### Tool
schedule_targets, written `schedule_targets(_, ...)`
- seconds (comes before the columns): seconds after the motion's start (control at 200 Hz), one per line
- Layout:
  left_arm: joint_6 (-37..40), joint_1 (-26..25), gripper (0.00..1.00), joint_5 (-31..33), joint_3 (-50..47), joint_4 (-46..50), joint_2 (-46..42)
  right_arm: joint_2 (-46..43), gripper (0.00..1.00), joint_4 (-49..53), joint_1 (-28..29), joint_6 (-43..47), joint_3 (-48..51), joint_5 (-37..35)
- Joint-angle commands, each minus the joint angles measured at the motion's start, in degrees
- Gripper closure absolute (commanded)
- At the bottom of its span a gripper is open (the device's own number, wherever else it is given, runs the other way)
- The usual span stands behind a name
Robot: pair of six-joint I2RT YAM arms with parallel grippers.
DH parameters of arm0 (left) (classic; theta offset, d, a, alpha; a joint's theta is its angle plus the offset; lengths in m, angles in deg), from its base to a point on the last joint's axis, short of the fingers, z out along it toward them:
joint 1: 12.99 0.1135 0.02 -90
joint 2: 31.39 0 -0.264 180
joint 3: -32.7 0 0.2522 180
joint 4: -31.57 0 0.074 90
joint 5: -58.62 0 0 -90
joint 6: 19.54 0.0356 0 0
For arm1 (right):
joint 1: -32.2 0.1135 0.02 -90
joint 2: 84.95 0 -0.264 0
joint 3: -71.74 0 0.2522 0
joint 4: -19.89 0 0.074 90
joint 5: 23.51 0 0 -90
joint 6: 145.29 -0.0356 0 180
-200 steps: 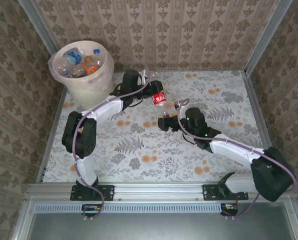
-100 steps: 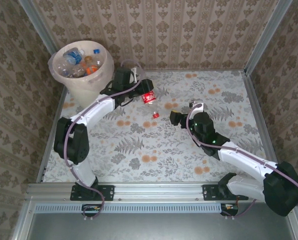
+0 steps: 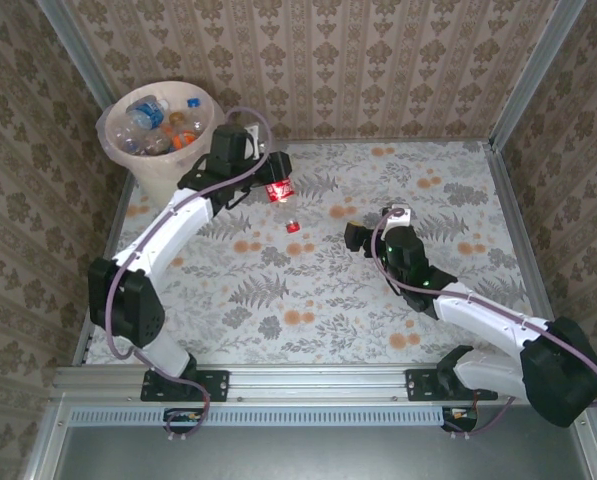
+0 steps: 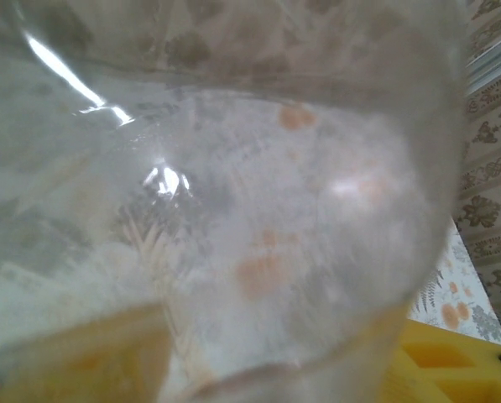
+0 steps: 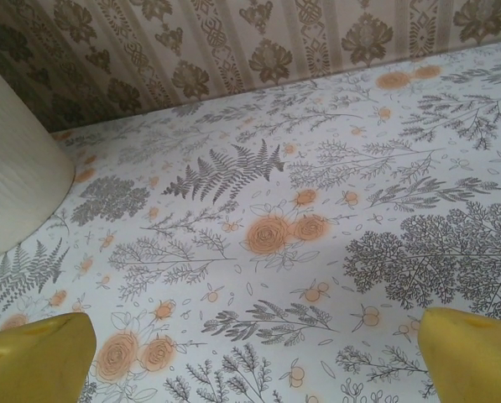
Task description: Put the plastic bottles in the bin
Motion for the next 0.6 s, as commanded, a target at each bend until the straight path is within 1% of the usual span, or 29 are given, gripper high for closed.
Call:
schedule_targets(0.0, 4.1, 1.9, 0.44, 3.4, 3.9, 4.5, -3.8, 0.8, 0.00, 0.9, -0.3, -0.7, -1.2, -1.2)
schedule_targets(0.23, 7.6, 2.1, 0.43, 7.7, 6.8, 8.4, -8.1, 1.6, 0.00, 0.9, -0.4, -1.3, -1.4, -0.9)
schedule_targets(0.415, 11.9, 2.5, 0.42, 10.9, 13.7, 13.0, -8.9, 2.7, 0.00, 1.6, -0.5, -1.5, -1.9, -0.9)
schedule_targets(0.595, 16.2, 3.6, 0.41, 18.1, 20.7, 16.5, -8.8, 3.3, 0.00, 2.0, -0.6, -1.8, -2.2, -1.4)
